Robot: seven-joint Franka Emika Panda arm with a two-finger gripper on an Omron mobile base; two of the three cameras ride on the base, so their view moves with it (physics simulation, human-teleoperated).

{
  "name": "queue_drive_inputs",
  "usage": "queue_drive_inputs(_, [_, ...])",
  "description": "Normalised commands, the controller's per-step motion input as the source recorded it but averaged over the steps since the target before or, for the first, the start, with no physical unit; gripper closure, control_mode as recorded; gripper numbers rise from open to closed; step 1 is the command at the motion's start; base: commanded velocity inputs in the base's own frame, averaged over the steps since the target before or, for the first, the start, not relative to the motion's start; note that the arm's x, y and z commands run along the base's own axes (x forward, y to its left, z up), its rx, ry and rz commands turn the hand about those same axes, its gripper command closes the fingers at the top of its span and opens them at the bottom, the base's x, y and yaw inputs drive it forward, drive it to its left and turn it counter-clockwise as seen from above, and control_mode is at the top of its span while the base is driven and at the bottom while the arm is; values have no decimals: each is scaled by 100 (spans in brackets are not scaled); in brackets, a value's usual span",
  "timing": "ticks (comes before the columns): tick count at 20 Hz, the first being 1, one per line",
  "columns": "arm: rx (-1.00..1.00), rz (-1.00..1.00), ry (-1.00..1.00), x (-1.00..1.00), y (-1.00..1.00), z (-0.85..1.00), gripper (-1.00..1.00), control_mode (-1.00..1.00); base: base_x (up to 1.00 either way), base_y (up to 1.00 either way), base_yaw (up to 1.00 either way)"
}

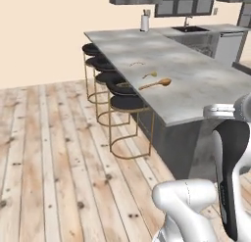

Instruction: Pick up the metallic utensils from the counter and place them in the open drawer. Make sure not to pick up any wooden utensils.

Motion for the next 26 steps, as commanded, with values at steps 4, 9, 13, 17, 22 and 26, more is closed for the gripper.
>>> queue_drive_inputs(4, [0, 0, 0, 0, 0, 0, -100, 100, 4, 100, -28])
queue_drive_inputs(9, [0, 0, 0, 0, 0, 0, -100, 100, 24, 100, -42])
queue_drive_inputs(13, [0, 0, 0, 0, 0, 0, -100, 100, 28, 100, -53])
queue_drive_inputs(17, [0, 0, 0, 0, 0, 0, -100, 100, 33, 100, -59])
queue_drive_inputs(22, [0, 0, 0, 0, 0, 0, -100, 100, 40, 100, -50])
queue_drive_inputs(26, [0, 0, 0, 0, 0, 0, -100, 100, 96, 100, -31])
